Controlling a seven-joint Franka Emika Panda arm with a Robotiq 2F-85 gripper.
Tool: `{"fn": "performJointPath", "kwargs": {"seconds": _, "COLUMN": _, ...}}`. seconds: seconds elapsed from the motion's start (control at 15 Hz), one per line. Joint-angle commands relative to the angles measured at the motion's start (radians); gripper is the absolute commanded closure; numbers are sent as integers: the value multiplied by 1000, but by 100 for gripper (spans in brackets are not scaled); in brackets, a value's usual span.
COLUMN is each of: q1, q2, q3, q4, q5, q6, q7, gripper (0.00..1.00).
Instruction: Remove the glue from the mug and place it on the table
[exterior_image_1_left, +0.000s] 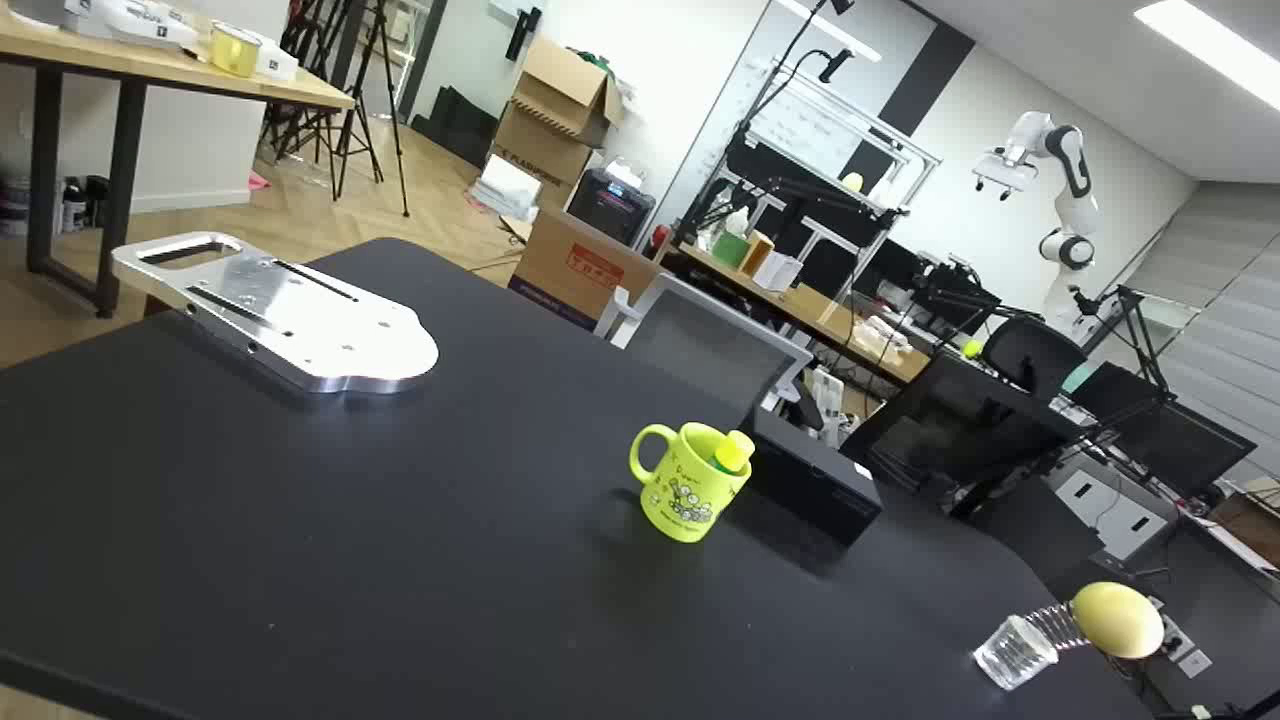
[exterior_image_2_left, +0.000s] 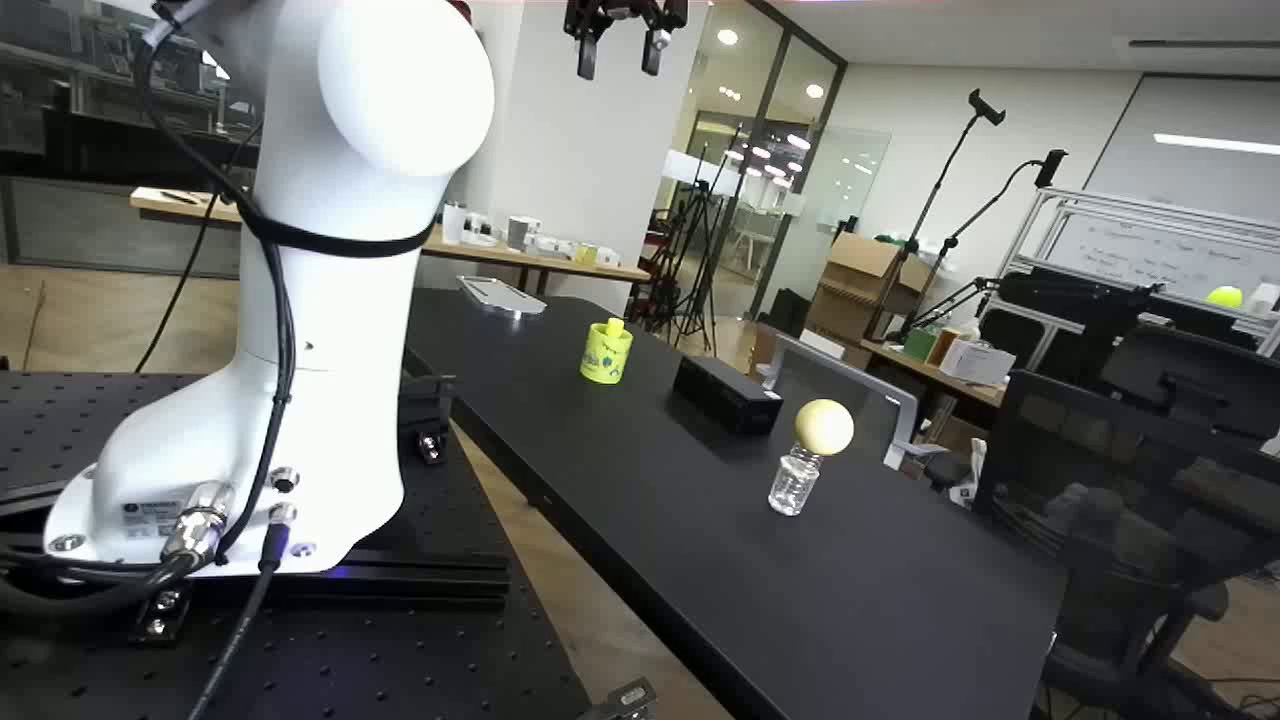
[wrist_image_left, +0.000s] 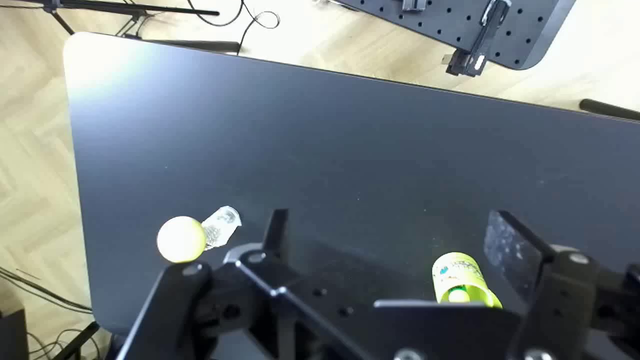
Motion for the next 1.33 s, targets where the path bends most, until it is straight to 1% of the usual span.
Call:
{"fn": "performJointPath", "kwargs": {"seconds": 0.0, "q1": 12, "q2": 5, "q3": -7, "q4": 2, "q5": -6, "q6": 1, "q7": 8, "gripper": 0}}
{"fn": "performJointPath", "kwargs": {"seconds": 0.6, "q1": 12, "q2": 1, "q3": -7, "q4": 2, "q5": -6, "q6": 2, "q7": 7, "gripper": 0}}
{"fn": "performJointPath", "kwargs": {"seconds": 0.67, "q1": 3, "q2": 6, "q3": -7, "q4": 2, "q5": -13, "q6": -5, "q7": 17, "gripper": 0}}
{"fn": "performJointPath", "kwargs": {"seconds": 0.87, "q1": 11, "q2": 45, "q3": -41, "q4": -17, "q5": 7, "q6": 31, "q7": -24, "gripper": 0}}
{"fn": "performJointPath", "kwargs": {"seconds": 1.0, "q1": 16, "q2": 104, "q3": -63, "q4": -29, "q5": 11, "q6": 106, "q7": -71, "gripper": 0}}
{"fn": "performJointPath", "kwargs": {"seconds": 1.13, "q1": 17, "q2": 190, "q3": -83, "q4": -35, "q5": 9, "q6": 216, "q7": -127, "gripper": 0}}
{"fn": "performJointPath", "kwargs": {"seconds": 1.27, "q1": 33, "q2": 305, "q3": -111, "q4": -32, "q5": 31, "q6": 355, "q7": -205, "gripper": 0}}
